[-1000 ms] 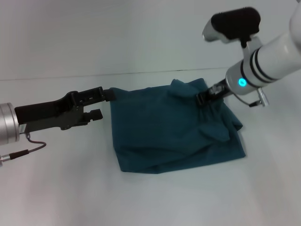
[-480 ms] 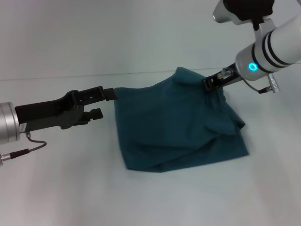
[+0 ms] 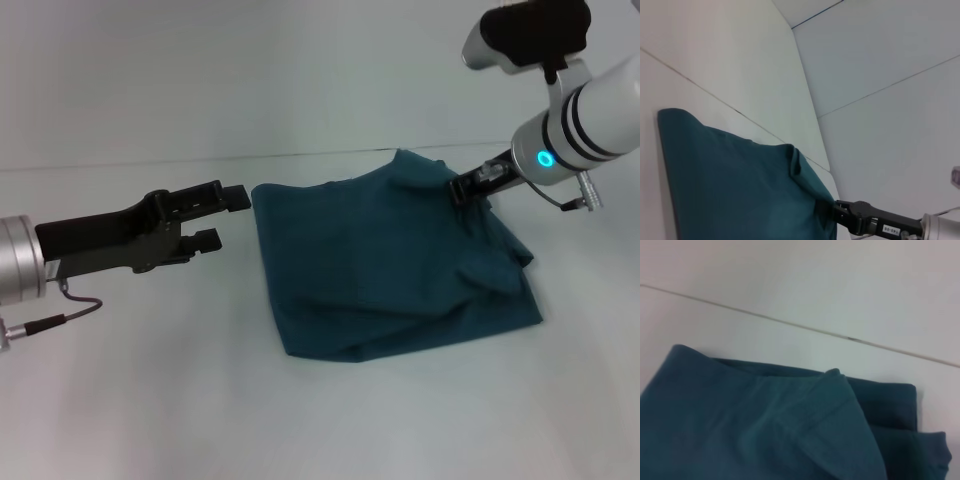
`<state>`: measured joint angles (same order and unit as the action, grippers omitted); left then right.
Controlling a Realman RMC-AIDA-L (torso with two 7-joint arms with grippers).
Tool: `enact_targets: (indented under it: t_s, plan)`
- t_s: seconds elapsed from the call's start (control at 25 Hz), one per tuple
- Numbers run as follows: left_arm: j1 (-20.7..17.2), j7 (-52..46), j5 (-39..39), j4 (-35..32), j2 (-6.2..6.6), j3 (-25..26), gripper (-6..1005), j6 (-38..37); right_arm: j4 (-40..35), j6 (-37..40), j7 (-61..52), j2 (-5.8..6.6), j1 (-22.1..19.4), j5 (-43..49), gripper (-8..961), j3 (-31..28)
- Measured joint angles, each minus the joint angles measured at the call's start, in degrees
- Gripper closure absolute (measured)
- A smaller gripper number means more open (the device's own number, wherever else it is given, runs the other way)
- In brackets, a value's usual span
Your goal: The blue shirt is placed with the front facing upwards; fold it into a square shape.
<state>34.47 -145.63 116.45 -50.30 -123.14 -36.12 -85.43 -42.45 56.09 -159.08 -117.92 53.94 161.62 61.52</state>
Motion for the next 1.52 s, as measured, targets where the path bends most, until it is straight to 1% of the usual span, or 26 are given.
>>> enact_targets:
  t_s: [0.2, 0.4, 0.56, 0.64, 0.72, 0.76, 0.88, 0.92, 1.04, 1.16, 1.32, 1.4, 1.52]
  plan:
    - [-0.3, 0.0, 0.0, 0.0, -0.12, 0.0, 80, 0.0, 1.7, -1.7, 0.4, -0.13, 0.1, 0.6, 831, 0.5]
    - [-0.4, 0.0, 0.0, 0.0, -0.23, 0.0, 80, 0.0, 2.4, -2.7, -0.1, -0.53, 0.7, 4.0, 817, 0.5]
    - [-0.4, 0.0, 0.0, 0.0, -0.26, 0.0, 80, 0.0, 2.5, -4.1, -1.1, -0.61, 0.8, 5.8, 806, 0.5]
    - [-0.4, 0.0, 0.0, 0.0, -0.26, 0.0, 80, 0.0, 2.9, -5.1, -1.9, -0.57, 0.9, 6.3, 728, 0.7]
    - [-0.5, 0.0, 0.0, 0.0, -0.26, 0.0, 80, 0.0, 4.0, -6.4, -2.1, -0.24, 1.1, 6.3, 650, 0.8]
    - [-0.5, 0.0, 0.0, 0.0, -0.26, 0.0, 80, 0.0, 4.8, -7.1, -2.5, 0.13, 1.3, 6.4, 611, 0.8]
    - [-0.5, 0.0, -0.7, 0.0, -0.26, 0.0, 80, 0.0, 8.1, -9.4, -5.0, 1.81, 2.2, 6.4, 612, 0.9]
    - [-0.5, 0.0, -1.0, 0.0, -0.26, 0.0, 80, 0.0, 9.5, -9.9, -6.4, 2.72, 2.8, 6.4, 612, 1.0]
    - [-0.5, 0.0, -1.2, 0.0, -0.26, 0.0, 80, 0.0, 10.6, -10.0, -8.4, 4.05, 3.5, 6.4, 614, 1.0]
    - [-0.3, 0.0, -1.3, 0.0, -0.26, 0.0, 80, 0.0, 9.1, -8.6, -8.9, 4.3, 3.4, 6.4, 615, 0.8]
    - [-0.3, 0.0, -1.4, 0.0, -0.23, 0.0, 80, 0.0, 4.9, -6.9, -8.9, 3.97, 2.4, 6.2, 616, -0.2]
    - [-0.4, 0.0, -1.5, 0.0, -0.2, 0.1, 79, 0.0, 3.1, -4.8, -8.4, 3.83, 2.1, 5.9, 617, -1.5]
    - [-0.5, 0.0, -1.7, 0.0, -0.17, 0.7, 79, -0.2, 1.8, 0.5, -5.7, 3.76, 2.0, 3.7, 618, -2.7]
